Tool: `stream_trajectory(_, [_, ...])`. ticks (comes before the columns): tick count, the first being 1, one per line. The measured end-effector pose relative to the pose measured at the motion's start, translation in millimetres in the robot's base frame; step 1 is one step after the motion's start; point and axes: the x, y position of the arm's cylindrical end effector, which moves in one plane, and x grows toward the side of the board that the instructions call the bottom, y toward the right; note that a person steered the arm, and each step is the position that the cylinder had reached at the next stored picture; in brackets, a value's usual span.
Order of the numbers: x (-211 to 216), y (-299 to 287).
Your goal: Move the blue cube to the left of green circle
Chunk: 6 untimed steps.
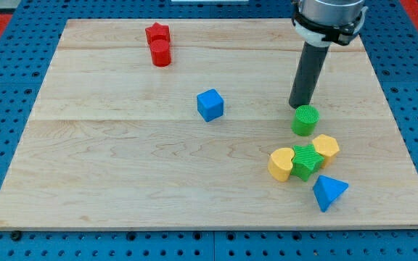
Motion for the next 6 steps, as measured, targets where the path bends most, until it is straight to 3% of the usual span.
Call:
stream_trajectory(1, [37,-32])
stream_trajectory(2, [28,-47])
stream_trajectory(4, [64,-233])
stream_trajectory(5, [21,-246])
stream_trajectory(6, [-15,-201])
